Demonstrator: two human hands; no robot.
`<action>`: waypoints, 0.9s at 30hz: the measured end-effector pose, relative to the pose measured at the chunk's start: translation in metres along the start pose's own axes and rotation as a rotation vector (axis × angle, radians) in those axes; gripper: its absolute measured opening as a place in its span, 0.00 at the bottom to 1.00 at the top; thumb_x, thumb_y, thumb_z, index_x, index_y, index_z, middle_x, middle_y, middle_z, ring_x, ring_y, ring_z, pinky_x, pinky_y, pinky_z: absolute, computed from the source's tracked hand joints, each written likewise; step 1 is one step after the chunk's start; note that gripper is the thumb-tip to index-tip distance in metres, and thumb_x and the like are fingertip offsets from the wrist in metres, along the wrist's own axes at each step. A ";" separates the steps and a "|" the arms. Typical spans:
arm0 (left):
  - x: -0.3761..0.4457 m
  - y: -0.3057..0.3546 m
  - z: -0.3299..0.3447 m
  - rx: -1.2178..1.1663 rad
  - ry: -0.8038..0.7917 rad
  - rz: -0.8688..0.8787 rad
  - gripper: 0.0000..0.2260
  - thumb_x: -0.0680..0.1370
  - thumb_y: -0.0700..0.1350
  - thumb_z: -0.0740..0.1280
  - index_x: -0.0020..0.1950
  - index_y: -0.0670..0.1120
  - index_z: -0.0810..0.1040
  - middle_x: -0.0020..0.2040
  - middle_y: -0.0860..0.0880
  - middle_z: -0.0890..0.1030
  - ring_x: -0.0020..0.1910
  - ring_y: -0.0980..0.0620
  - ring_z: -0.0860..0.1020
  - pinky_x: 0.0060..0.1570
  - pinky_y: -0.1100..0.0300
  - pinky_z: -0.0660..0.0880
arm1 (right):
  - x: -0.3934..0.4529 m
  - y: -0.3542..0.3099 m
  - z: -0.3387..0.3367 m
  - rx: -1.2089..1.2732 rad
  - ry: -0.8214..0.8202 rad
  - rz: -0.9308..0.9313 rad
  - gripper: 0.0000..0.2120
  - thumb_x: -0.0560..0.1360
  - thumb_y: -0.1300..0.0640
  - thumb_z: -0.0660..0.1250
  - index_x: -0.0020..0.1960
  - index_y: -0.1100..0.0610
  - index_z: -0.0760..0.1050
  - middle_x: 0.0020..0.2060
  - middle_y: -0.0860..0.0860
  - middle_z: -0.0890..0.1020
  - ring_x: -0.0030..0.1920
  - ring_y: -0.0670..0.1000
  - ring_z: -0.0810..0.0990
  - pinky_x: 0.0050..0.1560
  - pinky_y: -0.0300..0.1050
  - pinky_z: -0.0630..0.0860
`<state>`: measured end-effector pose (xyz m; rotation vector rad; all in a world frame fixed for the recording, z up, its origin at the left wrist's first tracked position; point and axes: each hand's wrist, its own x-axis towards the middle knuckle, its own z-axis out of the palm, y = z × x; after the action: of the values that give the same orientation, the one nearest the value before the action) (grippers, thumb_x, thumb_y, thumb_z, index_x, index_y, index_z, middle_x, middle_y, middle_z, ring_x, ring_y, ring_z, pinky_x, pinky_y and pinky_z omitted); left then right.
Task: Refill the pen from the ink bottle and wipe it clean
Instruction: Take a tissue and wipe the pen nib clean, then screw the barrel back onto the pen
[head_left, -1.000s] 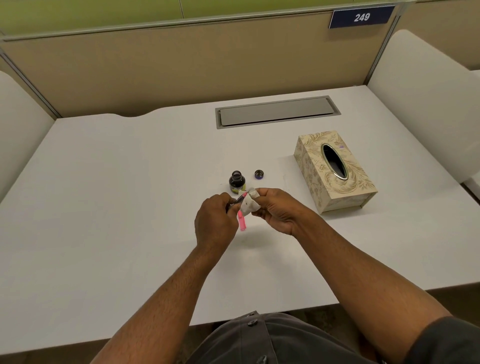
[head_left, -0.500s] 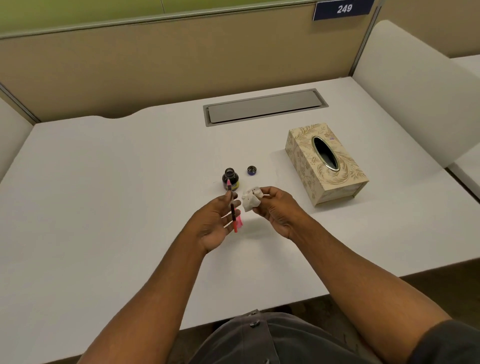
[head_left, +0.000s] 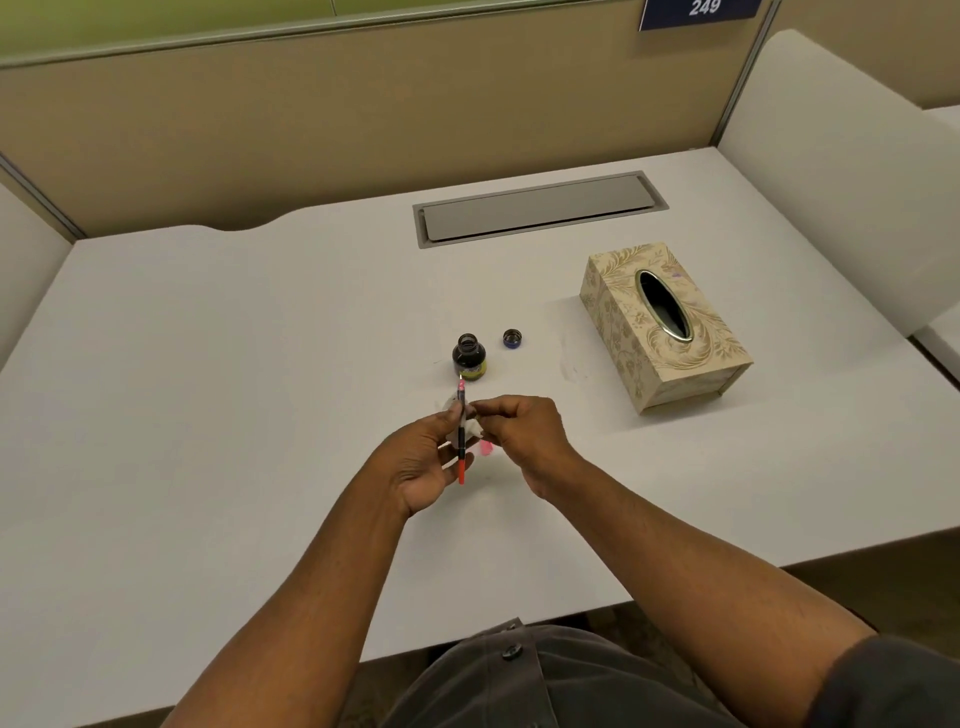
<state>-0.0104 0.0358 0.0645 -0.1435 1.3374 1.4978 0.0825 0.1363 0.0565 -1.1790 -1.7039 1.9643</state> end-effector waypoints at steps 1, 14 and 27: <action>0.000 0.001 -0.002 0.005 0.021 0.007 0.07 0.77 0.47 0.68 0.51 0.44 0.82 0.47 0.47 0.81 0.49 0.49 0.79 0.60 0.52 0.71 | 0.002 0.001 0.000 0.004 -0.026 0.015 0.13 0.72 0.71 0.67 0.49 0.57 0.84 0.44 0.51 0.86 0.49 0.52 0.84 0.58 0.53 0.80; -0.007 0.010 -0.013 -0.094 0.105 0.019 0.07 0.77 0.50 0.68 0.46 0.48 0.81 0.51 0.48 0.83 0.46 0.54 0.81 0.43 0.59 0.70 | 0.034 0.030 -0.019 -0.718 0.132 -0.168 0.09 0.75 0.61 0.64 0.55 0.59 0.78 0.51 0.53 0.83 0.53 0.53 0.79 0.50 0.43 0.74; -0.004 0.013 -0.012 -0.093 0.111 0.047 0.09 0.77 0.50 0.68 0.51 0.46 0.81 0.52 0.47 0.83 0.49 0.51 0.80 0.46 0.58 0.71 | 0.050 0.048 -0.052 -0.944 0.361 -0.130 0.09 0.77 0.57 0.64 0.52 0.63 0.73 0.50 0.60 0.77 0.51 0.59 0.76 0.47 0.49 0.71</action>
<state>-0.0250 0.0267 0.0713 -0.2598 1.3674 1.6123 0.1030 0.1933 -0.0056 -1.4976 -2.4584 0.7406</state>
